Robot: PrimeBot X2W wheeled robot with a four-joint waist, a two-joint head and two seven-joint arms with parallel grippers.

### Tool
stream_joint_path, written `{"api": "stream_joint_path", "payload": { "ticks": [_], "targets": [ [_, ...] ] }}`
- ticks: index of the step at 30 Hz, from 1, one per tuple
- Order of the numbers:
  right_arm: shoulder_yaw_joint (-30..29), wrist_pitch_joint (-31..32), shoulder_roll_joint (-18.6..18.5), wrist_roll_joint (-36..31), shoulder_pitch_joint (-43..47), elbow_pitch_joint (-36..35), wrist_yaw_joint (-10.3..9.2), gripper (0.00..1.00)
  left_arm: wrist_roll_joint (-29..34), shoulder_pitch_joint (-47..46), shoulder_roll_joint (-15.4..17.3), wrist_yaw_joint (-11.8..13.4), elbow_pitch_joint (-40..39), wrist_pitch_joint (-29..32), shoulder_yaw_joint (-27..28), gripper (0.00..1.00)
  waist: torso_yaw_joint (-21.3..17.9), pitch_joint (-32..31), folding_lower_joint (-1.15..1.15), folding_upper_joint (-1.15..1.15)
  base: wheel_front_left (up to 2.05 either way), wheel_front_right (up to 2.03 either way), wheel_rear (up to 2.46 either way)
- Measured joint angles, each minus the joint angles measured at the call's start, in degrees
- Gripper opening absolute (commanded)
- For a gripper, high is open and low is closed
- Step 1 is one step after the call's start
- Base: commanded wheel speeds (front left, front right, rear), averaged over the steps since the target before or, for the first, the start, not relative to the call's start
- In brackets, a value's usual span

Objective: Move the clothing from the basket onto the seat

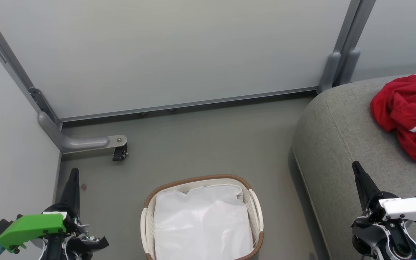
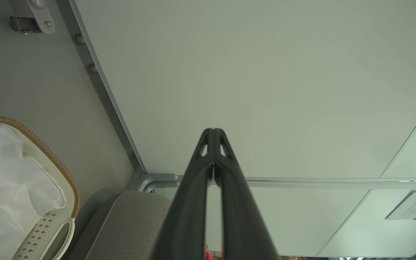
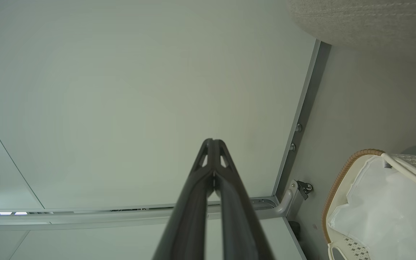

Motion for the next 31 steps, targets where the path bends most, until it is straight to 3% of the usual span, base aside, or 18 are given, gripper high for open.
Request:
{"api": "stream_joint_path", "payload": {
  "ticks": [31],
  "targets": [
    [0.0,0.0,0.0,0.0,0.0,0.0,0.01,0.0,0.0,0.0,0.0,0.0,0.0,0.0,0.0,0.0,0.0,0.0,0.0,0.0,0.0,0.0,0.0]
  ]
}}
